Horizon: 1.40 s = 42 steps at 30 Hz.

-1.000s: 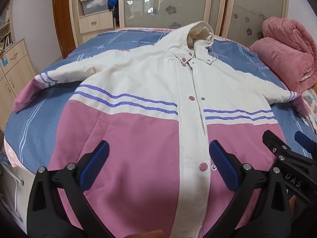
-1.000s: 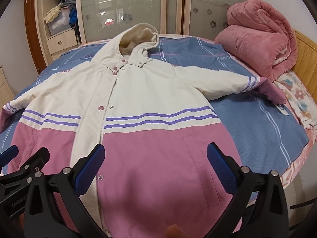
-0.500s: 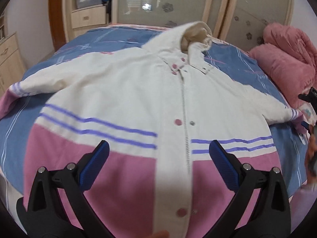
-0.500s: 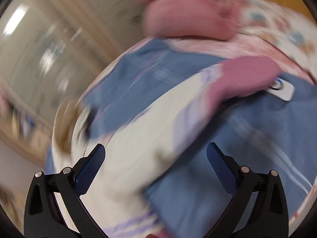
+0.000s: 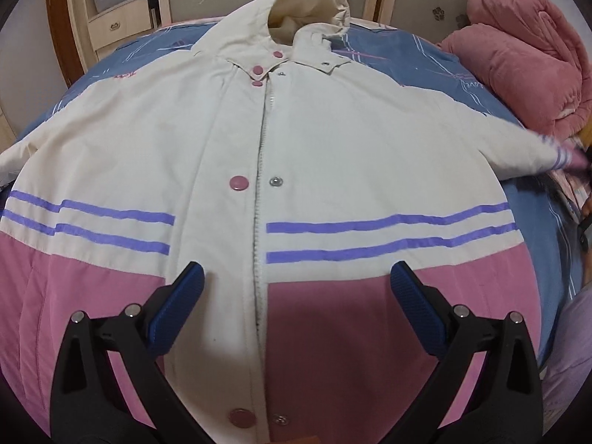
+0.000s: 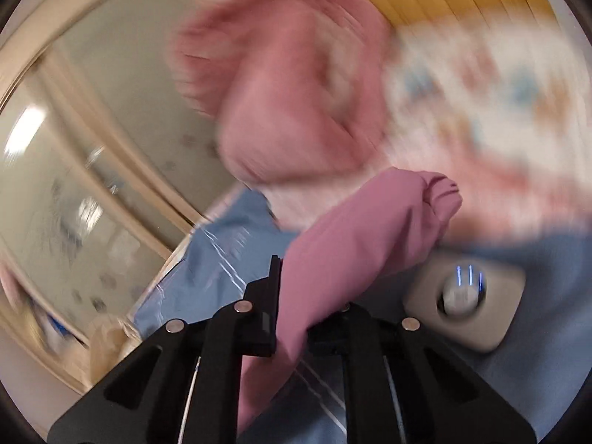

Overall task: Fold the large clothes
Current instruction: 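Grasp the pink sleeve cuff with the right tool and lift it, then carry the sleeve across the jacket front with the right tool and lay it down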

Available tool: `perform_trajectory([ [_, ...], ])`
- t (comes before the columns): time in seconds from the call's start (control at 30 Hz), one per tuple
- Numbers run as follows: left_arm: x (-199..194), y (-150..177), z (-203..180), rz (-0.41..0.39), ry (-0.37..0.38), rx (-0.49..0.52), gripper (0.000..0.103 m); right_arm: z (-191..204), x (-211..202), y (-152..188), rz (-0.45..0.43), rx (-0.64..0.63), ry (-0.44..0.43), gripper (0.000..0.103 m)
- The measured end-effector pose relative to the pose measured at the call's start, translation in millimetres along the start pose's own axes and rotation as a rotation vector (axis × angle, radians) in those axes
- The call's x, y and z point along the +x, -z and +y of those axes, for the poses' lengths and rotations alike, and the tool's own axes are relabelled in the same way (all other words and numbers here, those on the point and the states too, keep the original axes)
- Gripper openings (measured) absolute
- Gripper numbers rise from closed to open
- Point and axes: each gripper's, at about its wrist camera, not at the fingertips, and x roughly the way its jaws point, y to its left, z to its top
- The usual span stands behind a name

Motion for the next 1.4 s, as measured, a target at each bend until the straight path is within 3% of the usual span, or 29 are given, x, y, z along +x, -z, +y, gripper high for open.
perform_trajectory([
  [0.07,2,1,1,0.01,0.006,-0.007,0.101,34,-15,7,-0.092,-0.191,-0.019,0.014],
  [0.13,1,3,2,0.015,0.004,-0.012,0.101,47,-12,20,-0.082,-0.297,0.048,0.05],
  [0.17,-1,4,3,0.015,0.001,-0.014,0.101,42,1,28,-0.015,-0.283,0.098,0.09],
  [0.2,-3,5,5,0.011,-0.003,-0.016,0.101,34,7,31,0.019,-0.247,0.108,0.101],
  [0.27,-6,6,8,0.006,-0.006,-0.024,0.101,19,19,37,0.112,-0.159,0.098,0.101],
  [0.33,-6,7,11,0.007,-0.002,-0.034,0.101,4,34,39,0.206,-0.093,0.145,0.101],
  [0.47,-4,9,11,0.017,-0.006,-0.041,0.101,-19,43,47,0.299,0.07,0.111,0.101],
  [0.67,0,13,14,0.032,-0.036,-0.04,0.101,-31,53,52,0.329,0.162,0.162,0.1],
  [0.73,4,15,15,0.039,-0.05,-0.036,0.101,-34,55,52,0.332,0.167,0.158,0.088],
  [0.8,5,16,15,0.035,-0.056,-0.029,0.101,-32,58,53,0.345,0.145,0.14,0.043],
  [0.87,5,18,14,0.032,-0.064,-0.02,0.101,-26,60,52,0.34,0.132,0.11,0.027],
  [0.97,7,19,13,0.033,-0.067,-0.016,0.101,-17,48,46,0.277,0.116,0.094,0.021],
  [1.1,6,19,17,0.031,-0.05,-0.039,0.101,9,10,32,0.174,0.155,-0.166,0.021],
  [1.13,4,19,19,0.03,-0.041,-0.051,0.101,28,-4,30,0.16,0.139,-0.286,0.021],
  [1.23,-2,17,28,0.025,-0.002,-0.095,0.101,81,-34,40,0.167,0.031,-0.512,0.021],
  [1.33,-9,18,42,0.01,-0.015,-0.14,0.101,166,-59,78,0.313,-0.205,-0.794,0.025],
  [1.4,-14,19,53,0.002,-0.023,-0.171,0.101,229,-79,130,0.487,-0.469,-0.939,0.047],
])
